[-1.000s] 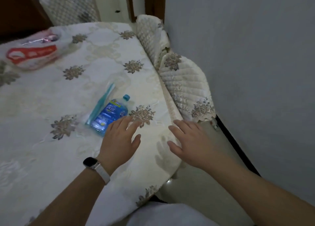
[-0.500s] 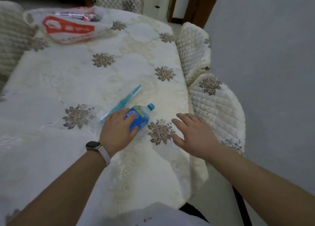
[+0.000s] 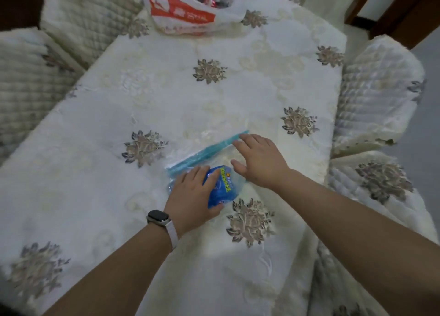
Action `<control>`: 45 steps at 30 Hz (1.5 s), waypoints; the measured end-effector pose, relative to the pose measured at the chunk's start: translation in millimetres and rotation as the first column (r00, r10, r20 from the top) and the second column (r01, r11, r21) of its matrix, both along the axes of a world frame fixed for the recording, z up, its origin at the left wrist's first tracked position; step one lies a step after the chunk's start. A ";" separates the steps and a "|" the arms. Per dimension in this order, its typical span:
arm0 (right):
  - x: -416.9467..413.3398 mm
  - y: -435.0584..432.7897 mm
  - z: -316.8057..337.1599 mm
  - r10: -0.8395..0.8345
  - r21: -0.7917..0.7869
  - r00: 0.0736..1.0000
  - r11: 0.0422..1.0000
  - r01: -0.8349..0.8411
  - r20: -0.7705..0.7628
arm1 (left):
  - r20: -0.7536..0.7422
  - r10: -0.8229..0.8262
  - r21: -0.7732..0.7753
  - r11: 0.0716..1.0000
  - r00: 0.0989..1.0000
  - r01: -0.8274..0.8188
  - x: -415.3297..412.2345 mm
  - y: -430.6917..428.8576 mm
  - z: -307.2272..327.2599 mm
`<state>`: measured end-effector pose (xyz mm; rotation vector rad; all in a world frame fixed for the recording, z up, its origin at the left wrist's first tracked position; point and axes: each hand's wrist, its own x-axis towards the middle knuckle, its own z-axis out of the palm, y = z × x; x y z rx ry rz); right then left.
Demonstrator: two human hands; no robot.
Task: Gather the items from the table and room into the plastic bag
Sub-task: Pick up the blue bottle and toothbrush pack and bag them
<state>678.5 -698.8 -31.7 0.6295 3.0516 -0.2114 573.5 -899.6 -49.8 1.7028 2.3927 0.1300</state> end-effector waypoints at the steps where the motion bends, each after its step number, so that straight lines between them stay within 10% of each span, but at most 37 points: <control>1: -9.8 10.1 -5.2 0.031 -0.013 0.999 0.999 -0.032 -0.009 | -0.012 0.014 0.000 1.000 1.000 -0.014 2.5 0.4 -1.9; 18: -68.4 42.4 -50.6 0.366 -0.034 0.912 0.930 -0.366 0.185 | -0.050 0.077 0.054 0.996 0.996 -0.074 -1.8 10.9 -15.1; 35: 40.3 -5.4 53.2 -0.288 -0.127 0.956 0.948 0.293 0.060 | 0.125 0.111 0.410 0.899 0.986 -0.154 6.5 -36.9 51.2; 45: 85.0 -116.3 101.7 -0.483 -0.216 0.875 0.860 0.463 -0.045 | 0.507 0.188 0.458 0.768 0.841 -0.448 14.7 -119.6 90.1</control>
